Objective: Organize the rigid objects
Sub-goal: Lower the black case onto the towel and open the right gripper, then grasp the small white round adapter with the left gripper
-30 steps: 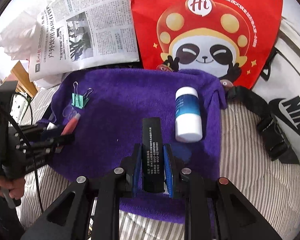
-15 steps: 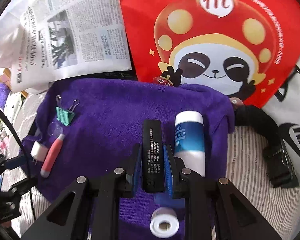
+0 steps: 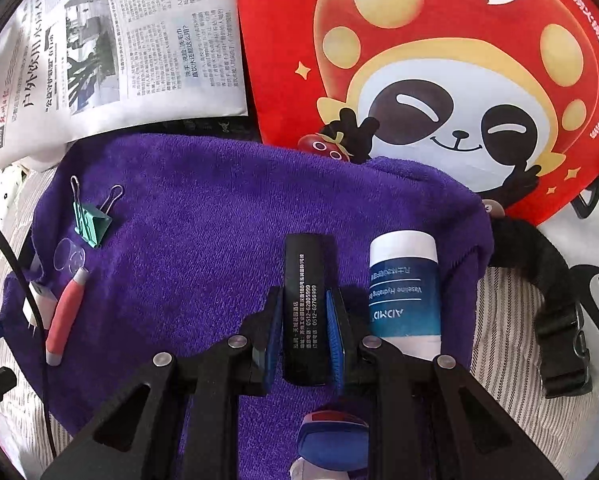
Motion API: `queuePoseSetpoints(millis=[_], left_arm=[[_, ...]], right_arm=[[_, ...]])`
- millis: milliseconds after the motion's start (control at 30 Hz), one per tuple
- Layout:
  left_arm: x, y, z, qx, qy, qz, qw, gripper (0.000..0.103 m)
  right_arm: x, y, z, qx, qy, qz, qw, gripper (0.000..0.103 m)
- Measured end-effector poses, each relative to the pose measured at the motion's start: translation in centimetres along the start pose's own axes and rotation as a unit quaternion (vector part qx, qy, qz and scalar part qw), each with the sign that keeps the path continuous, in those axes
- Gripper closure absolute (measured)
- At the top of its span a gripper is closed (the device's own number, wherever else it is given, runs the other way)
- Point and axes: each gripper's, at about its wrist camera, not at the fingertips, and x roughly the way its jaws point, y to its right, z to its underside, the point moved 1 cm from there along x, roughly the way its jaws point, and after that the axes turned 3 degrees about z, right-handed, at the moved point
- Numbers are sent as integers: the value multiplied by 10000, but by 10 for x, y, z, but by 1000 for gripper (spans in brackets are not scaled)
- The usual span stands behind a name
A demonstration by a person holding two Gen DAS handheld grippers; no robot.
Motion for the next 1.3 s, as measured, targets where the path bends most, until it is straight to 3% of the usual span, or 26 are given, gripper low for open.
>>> queuePoseSetpoints(millis=[200,433,733,900,1133,1300], left_arm=[[-7,-1,9,-16,2,6,10000,57],[-14,3,26,-125,-17,81,9999,57],[-11,40,43,105,15,252,9996,57],[-5,68,45,317,133,391,9986,57],[15,89,37,514,181,352,9979,57],[34,103,32,424,-39,236,9988,57]], right_arm=[[-9,2,5,18,-14,-128,9999,78],[-54,4,27,-2,311,-158,9994,76],[-110,22,87,169,499,-148,9985,76],[-149,37,137,298,608,-183,9975,76],[-164,58,199,699,567,-331,9954,76],[-163,67,230,906,381,-271,9948,76]])
